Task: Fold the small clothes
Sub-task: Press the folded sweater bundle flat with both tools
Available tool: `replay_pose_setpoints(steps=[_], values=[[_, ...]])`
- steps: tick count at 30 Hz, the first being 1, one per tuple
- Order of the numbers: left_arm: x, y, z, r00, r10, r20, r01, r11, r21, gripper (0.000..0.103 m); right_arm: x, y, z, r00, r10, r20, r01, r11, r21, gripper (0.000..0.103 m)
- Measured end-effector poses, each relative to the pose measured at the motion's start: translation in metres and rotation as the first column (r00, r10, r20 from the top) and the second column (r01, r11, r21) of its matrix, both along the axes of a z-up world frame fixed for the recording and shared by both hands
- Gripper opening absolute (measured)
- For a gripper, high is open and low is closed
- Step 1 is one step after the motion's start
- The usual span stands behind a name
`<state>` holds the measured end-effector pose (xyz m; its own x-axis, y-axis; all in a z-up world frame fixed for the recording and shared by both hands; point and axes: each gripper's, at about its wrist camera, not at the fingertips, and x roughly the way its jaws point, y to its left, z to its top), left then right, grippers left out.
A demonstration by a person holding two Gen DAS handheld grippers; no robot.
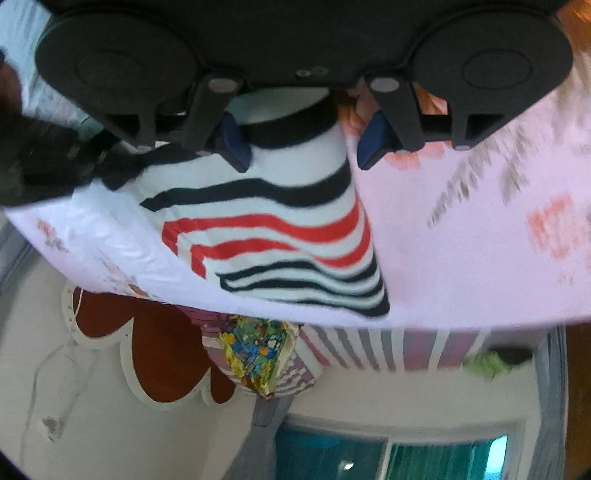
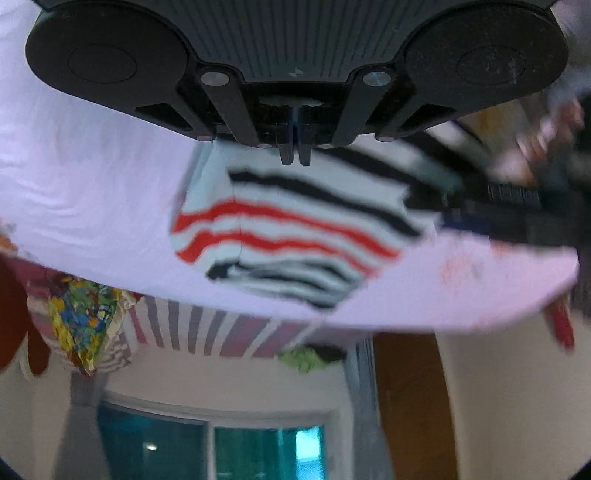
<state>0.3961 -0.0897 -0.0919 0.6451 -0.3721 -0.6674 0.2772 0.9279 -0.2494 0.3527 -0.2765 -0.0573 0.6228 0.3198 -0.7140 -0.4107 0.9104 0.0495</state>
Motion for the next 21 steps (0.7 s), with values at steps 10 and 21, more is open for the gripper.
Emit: replay_pose_setpoints(steps=[10,21], values=[[-0.017,-0.004,-0.004,0.999,0.04,-0.012,-0.04,0.999,0.012,0.078,0.001,-0.01,-0.01,0.998,-0.063,-0.026,0.064,0.998,0.029,0.0],[-0.037,-0.012,-0.011,0.997,0.071,-0.022,-0.069,0.993,0.094,0.083,-0.009,-0.015,-0.011,0.991,-0.131,-0.035,0.133,0.989,0.058,0.0]])
